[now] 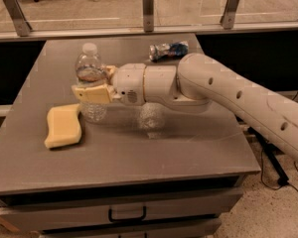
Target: Move water bottle near sponge
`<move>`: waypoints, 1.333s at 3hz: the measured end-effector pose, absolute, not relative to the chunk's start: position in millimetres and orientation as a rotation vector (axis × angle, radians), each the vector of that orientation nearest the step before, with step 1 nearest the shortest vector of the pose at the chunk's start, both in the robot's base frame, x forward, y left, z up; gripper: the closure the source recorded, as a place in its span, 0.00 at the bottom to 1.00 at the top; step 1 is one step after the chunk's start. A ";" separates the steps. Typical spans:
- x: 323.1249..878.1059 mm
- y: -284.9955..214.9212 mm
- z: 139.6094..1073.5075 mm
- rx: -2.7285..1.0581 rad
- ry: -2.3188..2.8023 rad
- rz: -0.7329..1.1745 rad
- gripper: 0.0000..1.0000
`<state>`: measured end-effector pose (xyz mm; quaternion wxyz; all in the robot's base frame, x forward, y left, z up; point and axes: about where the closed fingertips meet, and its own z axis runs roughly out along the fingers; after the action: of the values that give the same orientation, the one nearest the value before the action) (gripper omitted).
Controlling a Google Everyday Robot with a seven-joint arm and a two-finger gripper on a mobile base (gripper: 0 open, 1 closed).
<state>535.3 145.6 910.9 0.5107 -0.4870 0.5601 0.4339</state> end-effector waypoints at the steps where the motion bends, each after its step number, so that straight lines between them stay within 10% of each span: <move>1: 533.0 148.9 908.3 -1.178 1.349 1.051 0.36; 2: 533.0 149.0 908.4 -1.178 1.348 1.051 0.12; 4: 527.4 153.2 906.6 -1.188 1.360 1.036 0.00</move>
Offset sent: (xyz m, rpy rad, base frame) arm -0.0047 0.0128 -0.0061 -0.0239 -0.0060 0.0324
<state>527.4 153.2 906.6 0.5055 -0.4923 0.5638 0.4294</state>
